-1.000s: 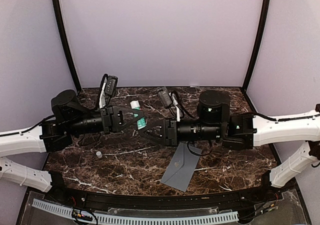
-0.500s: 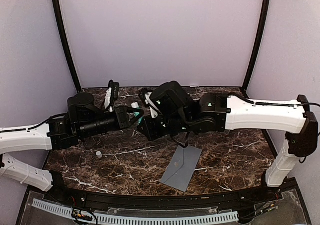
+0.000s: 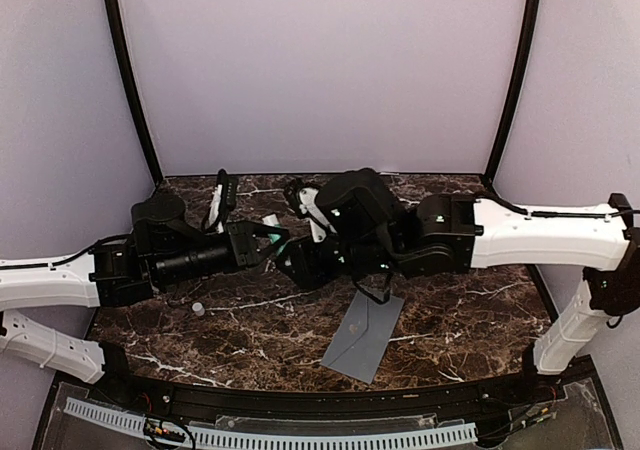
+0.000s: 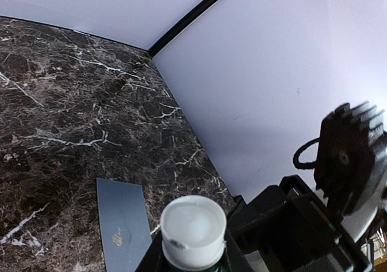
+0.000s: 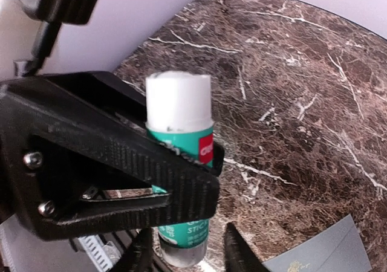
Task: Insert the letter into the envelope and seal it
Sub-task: Screw the solid glue.
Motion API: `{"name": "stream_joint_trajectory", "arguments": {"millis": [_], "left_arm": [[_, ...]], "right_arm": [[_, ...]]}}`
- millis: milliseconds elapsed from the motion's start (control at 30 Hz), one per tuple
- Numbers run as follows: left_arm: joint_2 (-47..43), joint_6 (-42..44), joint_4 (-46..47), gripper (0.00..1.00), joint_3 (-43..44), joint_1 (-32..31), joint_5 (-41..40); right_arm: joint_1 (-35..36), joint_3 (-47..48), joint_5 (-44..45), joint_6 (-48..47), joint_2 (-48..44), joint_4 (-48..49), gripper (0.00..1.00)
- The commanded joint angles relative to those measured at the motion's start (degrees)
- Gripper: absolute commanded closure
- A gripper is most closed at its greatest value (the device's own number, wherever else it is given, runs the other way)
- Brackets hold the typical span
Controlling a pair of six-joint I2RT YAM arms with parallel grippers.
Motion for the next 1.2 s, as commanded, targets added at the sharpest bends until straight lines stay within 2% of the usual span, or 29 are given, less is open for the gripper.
{"name": "stream_joint_trajectory", "arguments": {"millis": [0, 67, 133, 200, 333, 633, 800, 1000, 1167], "left_arm": [[-4.8, 1.1, 2.5, 1.0, -0.7, -0.5, 3.6], [-6.5, 1.8, 3.5, 1.0, -0.7, -0.4, 4.6], [-8.1, 2.7, 5.6, 1.0, -1.2, -0.3, 6.2], [-9.8, 3.5, 8.9, 1.0, -2.1, -0.3, 8.6], [-11.4, 5.8, 15.2, 1.0, -3.2, -0.2, 15.7], [-9.2, 6.9, 24.1, 1.0, -2.6, -0.2, 29.3], [-6.9, 6.1, 26.9, 1.0, -1.9, -0.3, 32.7], [-6.0, 5.9, 27.8, 1.0, -1.3, -0.2, 33.7], [-6.1, 6.1, 27.4, 1.0, -1.5, -0.3, 33.4]], "right_arm": [[-0.8, -7.1, -9.6, 0.9, -10.4, 13.8, 0.46], [-1.8, -10.7, -15.1, 2.0, -13.6, 16.8, 0.32], [-2.4, -14.4, -19.4, 3.2, -17.1, 20.7, 0.25], [-3.1, -18.8, -23.1, 4.8, -19.5, 26.6, 0.21], [-4.3, -25.6, -28.4, 7.3, -22.4, 36.9, 0.2], [-1.9, -26.0, -35.6, 7.7, -19.3, 49.8, 0.27], [-1.3, -24.6, -36.0, 7.7, -17.3, 50.7, 0.28], [-1.2, -23.5, -37.9, 8.2, -14.9, 50.8, 0.45], [-1.1, -23.8, -37.8, 8.4, -14.6, 50.6, 0.54]]}}
